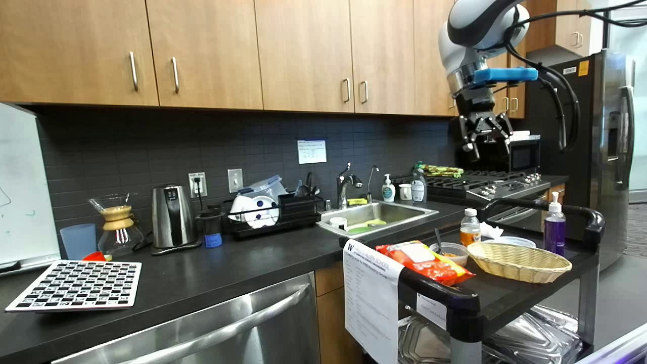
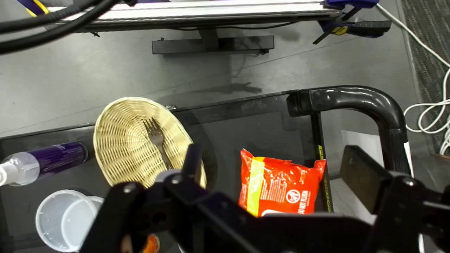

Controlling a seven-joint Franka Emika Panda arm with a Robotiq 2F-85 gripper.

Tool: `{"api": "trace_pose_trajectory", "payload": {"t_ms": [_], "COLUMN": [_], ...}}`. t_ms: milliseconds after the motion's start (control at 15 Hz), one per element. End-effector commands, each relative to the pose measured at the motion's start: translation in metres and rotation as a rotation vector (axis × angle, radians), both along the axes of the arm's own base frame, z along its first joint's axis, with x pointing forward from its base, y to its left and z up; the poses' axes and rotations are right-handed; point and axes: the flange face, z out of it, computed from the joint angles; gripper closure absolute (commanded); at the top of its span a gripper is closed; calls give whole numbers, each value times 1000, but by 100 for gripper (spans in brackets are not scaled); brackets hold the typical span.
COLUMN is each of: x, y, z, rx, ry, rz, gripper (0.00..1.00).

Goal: Pick up the bottle with the orange label then set it back down on the service trolley.

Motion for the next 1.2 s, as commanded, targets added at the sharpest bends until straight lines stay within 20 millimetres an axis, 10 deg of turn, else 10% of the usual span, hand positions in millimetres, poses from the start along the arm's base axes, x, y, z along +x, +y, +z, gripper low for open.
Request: {"api": "trace_pose_trajectory", "payload": {"t_ms": [0, 1133], "x": [0, 27], "y": [0, -17], "z": [0, -25], "rx": [0, -7], "ry": [1, -73], "rz": [0, 22], "gripper": [0, 0]}}
